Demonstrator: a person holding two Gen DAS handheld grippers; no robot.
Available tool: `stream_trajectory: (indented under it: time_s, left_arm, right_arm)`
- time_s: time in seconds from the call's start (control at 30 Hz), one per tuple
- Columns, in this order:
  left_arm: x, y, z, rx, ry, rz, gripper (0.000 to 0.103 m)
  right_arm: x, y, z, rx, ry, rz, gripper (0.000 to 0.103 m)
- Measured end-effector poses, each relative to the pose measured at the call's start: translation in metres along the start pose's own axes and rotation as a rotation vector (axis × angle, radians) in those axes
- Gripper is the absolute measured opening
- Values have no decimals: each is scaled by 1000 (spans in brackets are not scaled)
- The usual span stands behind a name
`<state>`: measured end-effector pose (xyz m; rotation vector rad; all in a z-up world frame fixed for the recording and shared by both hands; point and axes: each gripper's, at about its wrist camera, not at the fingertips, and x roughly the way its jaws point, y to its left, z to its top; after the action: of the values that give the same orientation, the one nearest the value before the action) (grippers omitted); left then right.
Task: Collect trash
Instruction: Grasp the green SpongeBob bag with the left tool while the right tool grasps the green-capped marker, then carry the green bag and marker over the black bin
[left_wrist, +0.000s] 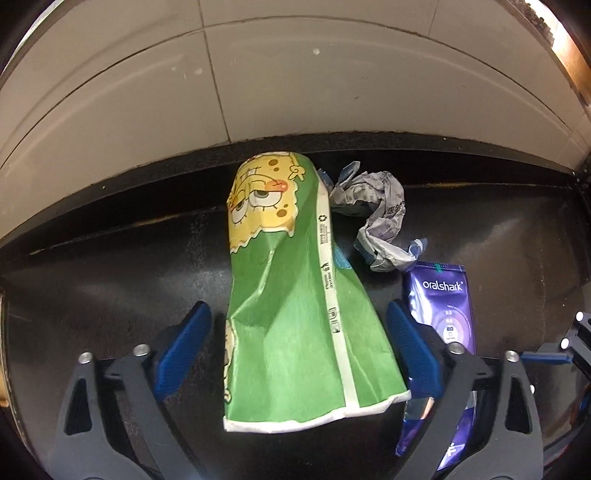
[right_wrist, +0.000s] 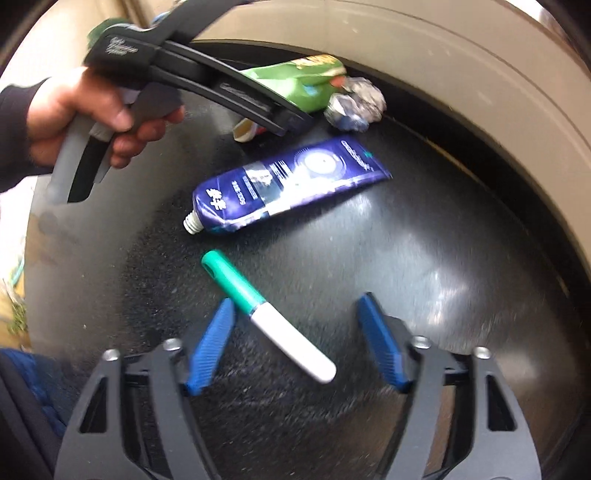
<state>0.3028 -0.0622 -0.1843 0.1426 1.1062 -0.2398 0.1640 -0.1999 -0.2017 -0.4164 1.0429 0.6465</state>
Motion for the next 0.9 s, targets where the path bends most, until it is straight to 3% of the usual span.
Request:
stream_trajectory:
  time_s: [0.03, 0.07, 0.1, 0.13, 0.17, 0.4, 0.57, 0.9]
  left_arm:
    - [1, -1, 0, 7, 3, 3, 73]
    - [0, -4, -1, 19, 4, 18, 71]
    - [-1, -6, -1, 29, -4, 20, 65]
    - [-2, -8, -2, 25, -2, 12, 64]
    - [-3, -9, -4, 20, -3, 8, 63]
    - [-39, -15, -28, 9, -40, 9, 60]
    - [-82, -19, -63, -18, -67, 26, 60]
    - [-165, -24, -180, -70, -83, 57, 60]
  right_arm:
    - [-1, 1, 1, -13, -1, 3, 40]
    - [-1, 3, 2, -20, 3, 16, 28]
    - [-1, 4, 2, -20, 7, 29, 24]
    - [-1, 6, 3, -18, 13, 37, 16]
    - [-2, 7, 2, -13, 18, 42, 14]
    - [-18, 30, -8, 54, 19, 50, 14]
    - [-47, 44, -24, 132, -18, 45, 14]
    - [-103, 82, -52, 225, -99, 33, 14]
